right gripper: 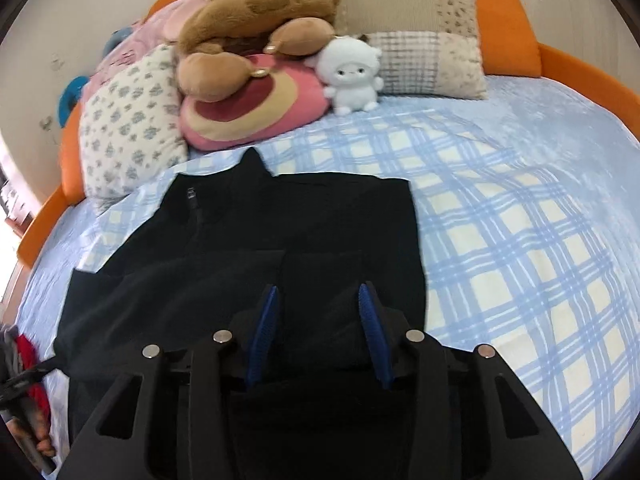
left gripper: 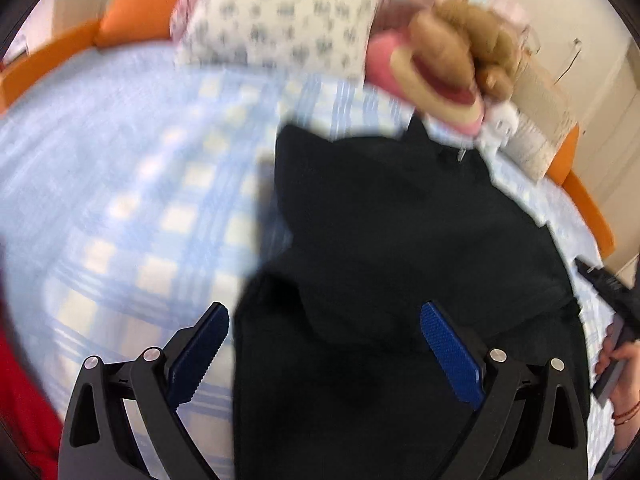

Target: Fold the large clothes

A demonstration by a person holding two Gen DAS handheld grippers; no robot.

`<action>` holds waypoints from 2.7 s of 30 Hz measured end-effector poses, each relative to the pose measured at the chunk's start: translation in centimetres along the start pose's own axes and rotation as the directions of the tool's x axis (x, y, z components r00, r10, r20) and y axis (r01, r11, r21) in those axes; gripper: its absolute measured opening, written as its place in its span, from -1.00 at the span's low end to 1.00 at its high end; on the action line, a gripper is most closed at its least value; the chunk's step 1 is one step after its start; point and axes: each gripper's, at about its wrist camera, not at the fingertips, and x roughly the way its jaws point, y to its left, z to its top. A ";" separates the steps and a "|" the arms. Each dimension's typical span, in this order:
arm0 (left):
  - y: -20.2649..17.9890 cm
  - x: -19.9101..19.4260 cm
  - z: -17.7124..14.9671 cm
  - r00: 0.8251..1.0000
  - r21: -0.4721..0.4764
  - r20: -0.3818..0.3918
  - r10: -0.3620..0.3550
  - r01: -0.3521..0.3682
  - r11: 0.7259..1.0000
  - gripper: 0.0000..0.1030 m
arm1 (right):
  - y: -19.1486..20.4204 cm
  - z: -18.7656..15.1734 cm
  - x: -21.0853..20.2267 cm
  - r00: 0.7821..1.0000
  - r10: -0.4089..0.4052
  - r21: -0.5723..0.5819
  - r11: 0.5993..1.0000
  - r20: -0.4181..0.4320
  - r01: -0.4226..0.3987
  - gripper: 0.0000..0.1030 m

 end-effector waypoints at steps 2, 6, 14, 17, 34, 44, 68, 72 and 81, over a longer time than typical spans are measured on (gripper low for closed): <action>-1.0 -2.7 1.4 0.997 0.014 0.080 -0.010 0.009 1.000 0.90 | -0.6 0.8 0.8 1.000 -0.006 0.001 1.000 -0.022 0.006 -0.15; -3.5 -2.9 4.4 0.995 0.051 0.094 -0.045 0.041 0.998 0.90 | 0.0 1.6 1.4 0.999 0.037 -0.003 0.999 -0.039 -0.038 -0.15; -3.8 5.2 4.4 0.999 -0.014 -0.031 -0.020 0.019 1.000 0.89 | 2.1 -0.7 5.1 0.987 -0.060 -0.119 0.992 -0.152 0.042 -0.45; -2.6 8.1 3.3 0.996 -0.027 -0.082 0.020 -0.022 0.999 0.89 | 1.6 -1.1 5.2 0.991 -0.043 -0.113 0.993 -0.130 0.028 -0.46; -1.2 11.4 10.8 0.987 -0.052 -0.112 0.112 -0.118 0.992 0.89 | 0.6 2.1 8.0 0.987 -0.115 -0.124 0.987 -0.113 0.101 -0.42; -1.0 10.6 9.1 0.992 -0.034 -0.067 0.109 -0.112 0.993 0.89 | -0.4 2.1 6.4 0.997 -0.011 -0.106 0.994 -0.077 0.003 -0.38; -1.3 7.0 -2.0 0.996 -0.010 -0.059 -0.073 0.072 0.997 0.93 | -2.9 -7.3 0.5 0.997 -0.058 -0.185 0.982 -0.053 0.047 -0.39; -1.6 6.8 -1.8 0.997 0.000 -0.058 -0.044 0.044 0.999 0.93 | -2.3 -7.4 0.4 0.995 -0.094 -0.217 0.973 -0.042 0.083 -0.38; -3.3 -5.7 -3.3 0.999 0.120 -0.050 -0.017 0.023 0.992 0.93 | -2.8 -10.5 -11.4 0.994 0.022 -0.247 0.968 -0.109 -0.048 0.42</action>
